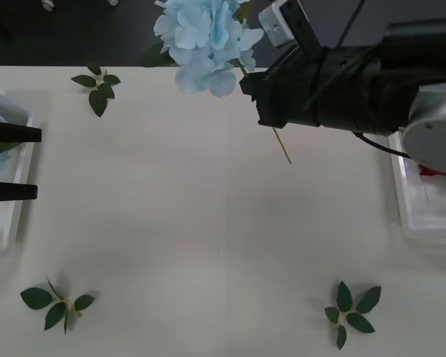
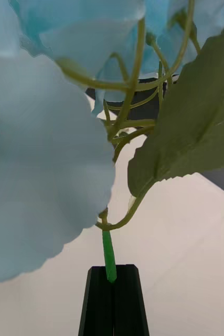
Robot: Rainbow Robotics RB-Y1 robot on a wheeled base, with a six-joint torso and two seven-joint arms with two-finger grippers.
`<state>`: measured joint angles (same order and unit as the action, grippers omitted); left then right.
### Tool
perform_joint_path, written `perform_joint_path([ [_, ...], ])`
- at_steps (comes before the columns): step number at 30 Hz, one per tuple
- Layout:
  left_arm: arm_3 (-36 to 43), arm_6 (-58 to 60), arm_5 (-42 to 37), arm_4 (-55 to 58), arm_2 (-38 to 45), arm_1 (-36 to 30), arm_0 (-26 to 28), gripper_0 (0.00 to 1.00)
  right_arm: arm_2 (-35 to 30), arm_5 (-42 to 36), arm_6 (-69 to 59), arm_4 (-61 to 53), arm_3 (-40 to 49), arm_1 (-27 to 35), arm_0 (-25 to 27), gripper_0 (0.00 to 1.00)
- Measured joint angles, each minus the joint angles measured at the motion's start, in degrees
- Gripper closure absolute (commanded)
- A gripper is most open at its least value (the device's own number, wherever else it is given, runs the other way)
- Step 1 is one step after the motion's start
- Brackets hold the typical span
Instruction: Put the red flowers into the right box and the blue flowers into the left box
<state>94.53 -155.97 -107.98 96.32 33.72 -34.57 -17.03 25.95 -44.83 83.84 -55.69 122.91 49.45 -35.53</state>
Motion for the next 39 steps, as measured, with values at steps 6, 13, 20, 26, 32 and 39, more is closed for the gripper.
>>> perform_joint_path([
  [6,0.0,0.0,0.0,0.0,0.0,0.0,0.0,0.00,1.5,20.4,15.0,-6.1,0.2,1.8,8.8,1.00],
  [13,0.0,0.0,0.0,0.0,0.0,0.0,0.0,0.00,9.7,30.1,18.4,-11.0,0.9,2.4,9.5,1.00],
  [20,-0.1,0.0,0.0,0.1,0.0,1.6,1.4,0.00,15.3,30.1,22.8,-12.0,2.3,2.2,6.9,1.00],
  [26,-0.4,0.0,0.0,1.4,-0.3,2.4,2.4,0.00,16.0,30.1,22.8,-11.7,2.3,-1.6,4.4,1.00],
  [32,-2.0,0.0,0.0,3.0,-0.6,2.4,2.8,0.00,17.7,30.1,22.8,-11.7,0.4,-5.4,0.5,1.00],
  [39,-11.7,0.0,0.0,7.1,-5.0,2.4,3.5,0.00,22.1,30.1,22.8,-11.7,-3.0,-7.6,-5.6,1.00],
])
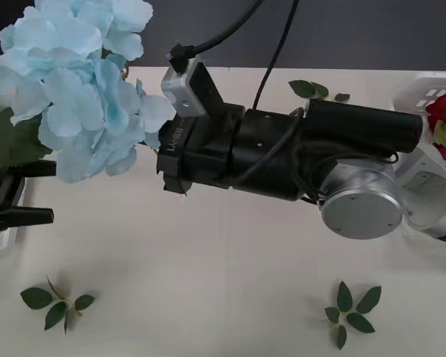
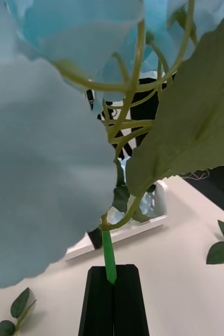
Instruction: Put the red flowers into the right box and the blue flowers into the left box
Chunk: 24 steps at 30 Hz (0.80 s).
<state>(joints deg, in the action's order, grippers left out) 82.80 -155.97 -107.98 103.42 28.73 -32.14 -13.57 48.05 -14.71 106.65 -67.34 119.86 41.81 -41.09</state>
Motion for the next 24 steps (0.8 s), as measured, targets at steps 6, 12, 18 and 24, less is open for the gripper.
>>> perform_joint_path([
  [6,-5.9,0.0,0.0,3.1,-3.6,0.0,0.0,0.00,0.3,0.0,0.0,0.0,-3.4,-3.5,-2.3,1.00],
  [12,-7.1,0.0,0.0,3.6,-4.0,1.6,0.0,0.00,0.3,-4.4,0.0,0.0,-6.9,-7.6,-5.0,1.00],
  [18,-7.1,0.0,0.0,4.9,-4.0,5.2,0.0,0.00,0.3,-7.6,-0.1,-0.1,-9.4,-10.0,-7.9,1.00],
  [24,-7.1,0.0,0.1,4.9,-4.0,7.1,0.0,0.00,0.5,-8.3,-1.6,-1.1,-9.5,-10.2,-8.8,1.00],
])
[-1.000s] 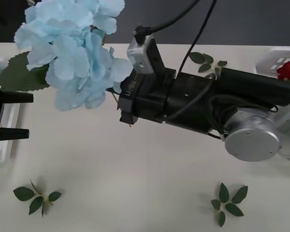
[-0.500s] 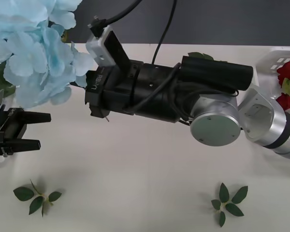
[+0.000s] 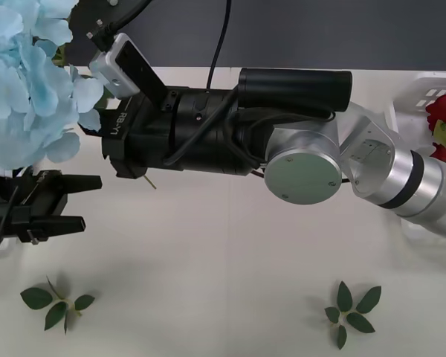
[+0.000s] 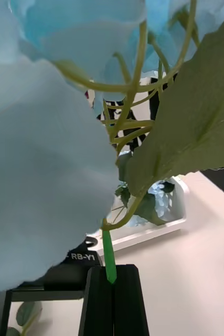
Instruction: Put the red flowers into the right box and the blue flowers into the left box
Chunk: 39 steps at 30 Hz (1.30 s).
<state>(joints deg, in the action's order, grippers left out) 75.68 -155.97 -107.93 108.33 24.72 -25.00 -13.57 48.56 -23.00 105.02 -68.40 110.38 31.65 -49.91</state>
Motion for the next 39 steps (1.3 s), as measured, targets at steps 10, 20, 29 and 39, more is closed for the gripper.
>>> perform_joint_path([
  [10,0.0,0.0,3.6,3.6,-0.4,3.3,0.0,0.00,2.2,0.0,-1.8,0.0,0.0,0.0,0.0,1.00],
  [20,0.0,0.0,3.7,3.7,-2.6,6.9,0.0,0.00,2.2,0.0,-1.8,0.3,-0.9,0.0,0.0,1.00],
  [29,0.0,0.0,5.5,3.7,-2.6,10.2,-0.9,0.00,2.2,0.0,-1.8,0.7,-0.9,0.0,0.0,1.00],
  [39,0.0,0.0,7.5,3.2,-4.6,11.7,-5.2,0.56,2.2,0.0,-1.8,0.7,-0.9,0.0,0.0,1.00],
])
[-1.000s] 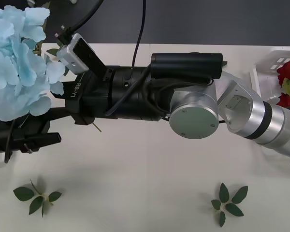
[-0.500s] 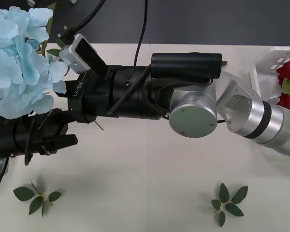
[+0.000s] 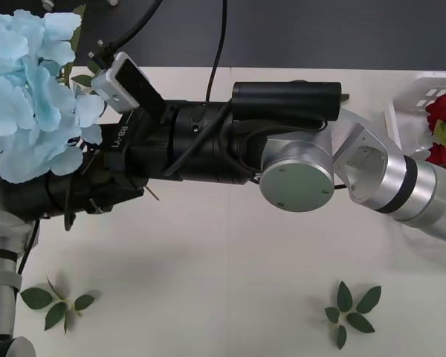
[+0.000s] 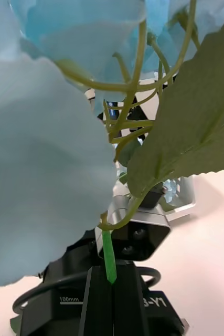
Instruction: Put the red flowers into the right box and the blue flowers into the left box
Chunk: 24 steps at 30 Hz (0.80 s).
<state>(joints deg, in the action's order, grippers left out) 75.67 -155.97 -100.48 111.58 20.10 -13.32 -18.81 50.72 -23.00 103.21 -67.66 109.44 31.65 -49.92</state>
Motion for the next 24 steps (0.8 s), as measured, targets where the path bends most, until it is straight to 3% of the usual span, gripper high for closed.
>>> perform_joint_path([
  [3,0.0,0.0,0.0,-1.5,-0.5,0.0,-0.9,0.86,0.0,0.0,0.0,0.0,0.0,0.0,0.0,1.00],
  [6,0.0,0.0,0.0,-1.7,-0.6,0.0,-1.1,1.00,0.0,0.0,0.0,0.0,0.0,0.0,0.0,1.00],
  [22,0.0,0.0,1.4,-1.7,-3.8,0.0,-1.1,1.00,0.0,0.0,-0.3,0.0,-0.5,0.0,0.0,1.00],
  [23,0.0,0.0,1.4,-1.7,-3.8,0.0,-1.1,1.00,0.0,0.0,-0.5,0.0,-0.5,0.0,0.0,0.89],
  [24,0.0,0.0,1.4,-1.7,-3.8,0.0,-1.1,1.00,0.0,0.0,-1.0,0.0,-0.5,0.0,0.0,0.67],
])
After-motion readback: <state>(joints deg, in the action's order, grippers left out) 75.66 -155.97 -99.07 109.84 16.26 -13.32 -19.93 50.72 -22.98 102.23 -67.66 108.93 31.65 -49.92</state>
